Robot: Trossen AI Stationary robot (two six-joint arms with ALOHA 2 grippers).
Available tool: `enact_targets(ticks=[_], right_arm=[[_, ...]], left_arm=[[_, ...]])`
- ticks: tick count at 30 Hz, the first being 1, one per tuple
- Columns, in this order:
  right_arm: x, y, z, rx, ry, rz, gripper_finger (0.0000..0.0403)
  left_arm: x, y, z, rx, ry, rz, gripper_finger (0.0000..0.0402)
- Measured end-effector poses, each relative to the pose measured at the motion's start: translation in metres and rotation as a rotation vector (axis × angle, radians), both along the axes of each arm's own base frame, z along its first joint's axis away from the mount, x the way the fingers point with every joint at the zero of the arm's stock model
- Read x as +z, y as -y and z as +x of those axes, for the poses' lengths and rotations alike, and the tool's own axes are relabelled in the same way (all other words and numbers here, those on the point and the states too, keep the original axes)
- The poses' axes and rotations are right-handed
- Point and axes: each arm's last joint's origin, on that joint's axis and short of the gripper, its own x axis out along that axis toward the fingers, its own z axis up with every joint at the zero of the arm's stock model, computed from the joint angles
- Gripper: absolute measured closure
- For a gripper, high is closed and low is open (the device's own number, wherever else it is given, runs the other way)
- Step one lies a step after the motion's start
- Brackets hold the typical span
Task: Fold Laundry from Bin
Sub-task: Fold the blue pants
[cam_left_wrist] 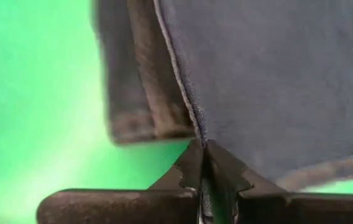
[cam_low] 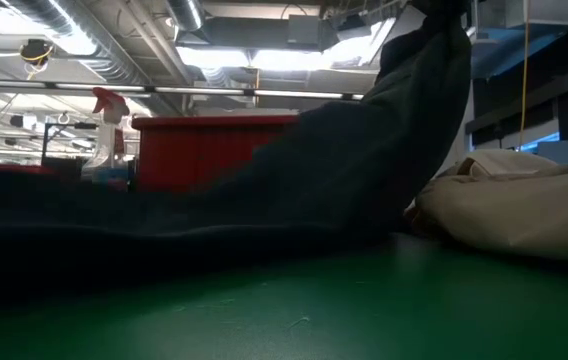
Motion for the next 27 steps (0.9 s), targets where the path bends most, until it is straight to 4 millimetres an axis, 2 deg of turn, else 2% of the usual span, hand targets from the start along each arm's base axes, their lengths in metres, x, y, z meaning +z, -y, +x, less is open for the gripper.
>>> enact_targets(ticks=[4, 9, 15, 21, 24, 27], right_arm=[[0.000, 0.000, 0.000, 0.001, -0.002, 0.000, 0.0357], [0.000, 0.000, 0.000, 0.012, -0.009, 0.004, 0.0357], [-0.002, -0.001, -0.002, -0.010, -0.060, 0.015, 0.0357], [-0.002, -0.001, -0.002, -0.008, -0.057, 0.013, 0.0357], [-0.002, -0.001, -0.002, -0.005, -0.056, 0.013, 0.0357], [-0.002, -0.001, -0.001, 0.003, -0.052, 0.014, 0.0357]], left_arm=[[0.015, -0.019, 0.000, 0.011, -0.100, 0.143, 0.0396], [0.014, -0.034, -0.005, 0.019, -0.155, 0.287, 0.0390], [0.003, -0.037, -0.010, 0.016, -0.225, 0.272, 0.0391], [0.000, -0.038, -0.012, 0.007, -0.213, 0.282, 0.0379], [0.001, -0.038, -0.011, 0.016, -0.166, 0.296, 0.0363], [0.000, -0.036, -0.010, 0.009, -0.191, 0.264, 0.0331]])
